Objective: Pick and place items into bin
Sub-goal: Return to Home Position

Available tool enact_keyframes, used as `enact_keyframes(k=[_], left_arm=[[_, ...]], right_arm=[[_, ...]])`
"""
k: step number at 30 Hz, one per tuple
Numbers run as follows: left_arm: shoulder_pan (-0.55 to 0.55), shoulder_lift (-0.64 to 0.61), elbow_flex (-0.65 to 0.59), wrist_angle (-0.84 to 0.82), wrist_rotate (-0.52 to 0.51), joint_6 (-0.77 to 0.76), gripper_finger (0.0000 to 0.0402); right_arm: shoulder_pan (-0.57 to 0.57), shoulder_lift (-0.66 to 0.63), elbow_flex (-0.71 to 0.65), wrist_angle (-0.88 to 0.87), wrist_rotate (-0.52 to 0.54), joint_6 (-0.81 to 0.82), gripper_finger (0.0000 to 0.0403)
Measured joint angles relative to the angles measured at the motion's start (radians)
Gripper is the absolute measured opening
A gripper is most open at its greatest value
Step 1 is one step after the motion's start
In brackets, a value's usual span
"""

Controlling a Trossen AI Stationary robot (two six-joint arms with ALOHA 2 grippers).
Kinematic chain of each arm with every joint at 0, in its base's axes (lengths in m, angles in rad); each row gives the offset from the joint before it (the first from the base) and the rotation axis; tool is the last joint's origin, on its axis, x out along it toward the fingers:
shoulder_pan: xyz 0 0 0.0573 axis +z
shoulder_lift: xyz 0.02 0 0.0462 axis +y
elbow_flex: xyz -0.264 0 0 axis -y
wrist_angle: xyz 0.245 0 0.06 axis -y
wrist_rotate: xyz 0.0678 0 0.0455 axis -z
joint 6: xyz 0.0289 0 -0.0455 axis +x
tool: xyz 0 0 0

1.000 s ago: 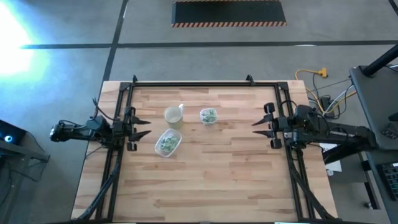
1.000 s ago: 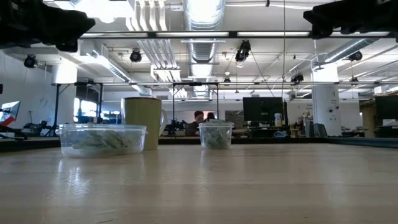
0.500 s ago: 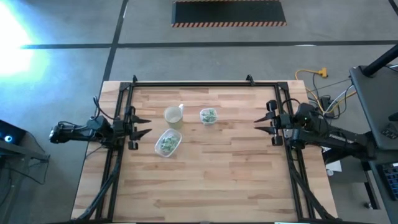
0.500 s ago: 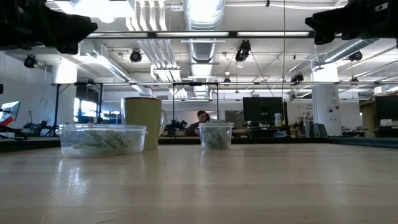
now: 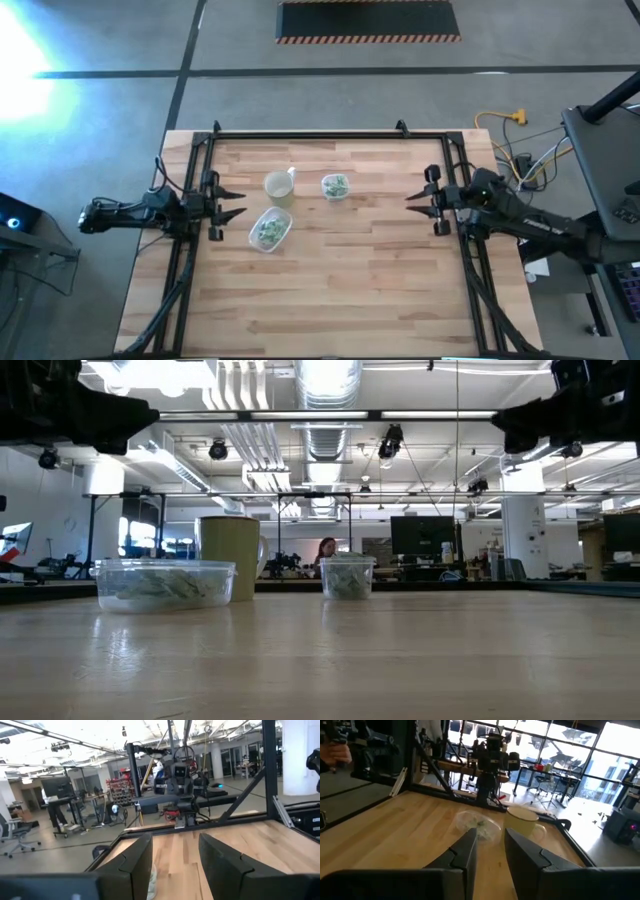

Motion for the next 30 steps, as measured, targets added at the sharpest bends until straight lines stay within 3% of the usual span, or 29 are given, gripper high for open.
enact_keyframes(k=[5,9,12,20,22,26,30], left_arm=[[0.0,0.0,-0.004,0.001,0.0,-0.007,0.0144],[0.0,0.0,-0.019,0.0,0.0,-0.009,0.0144],[0.0,0.0,-0.019,0.011,0.0,-0.009,0.0144],[0.0,0.0,-0.019,0.012,0.0,-0.01,0.0144],[0.0,0.0,-0.019,0.012,0.0,-0.011,0.0144],[0.0,0.0,-0.019,0.012,0.0,-0.012,0.0144],[0.0,0.0,-0.024,0.011,0.0,-0.012,0.0144]], right_arm=[[-0.026,-0.026,-0.065,0.077,-0.001,0.042,0.0084],[-0.026,-0.061,-0.17,0.254,-0.021,0.114,0.0082],[-0.024,-0.083,-0.181,0.253,-0.017,0.147,0.0084],[0.128,-0.086,-0.181,0.227,-0.011,0.129,0.0091],[0.193,-0.086,-0.181,0.233,0.04,0.107,0.0089],[0.285,-0.086,-0.181,0.229,0.271,0.088,0.0082],[0.294,-0.088,-0.181,0.183,0.305,0.083,0.0077]])
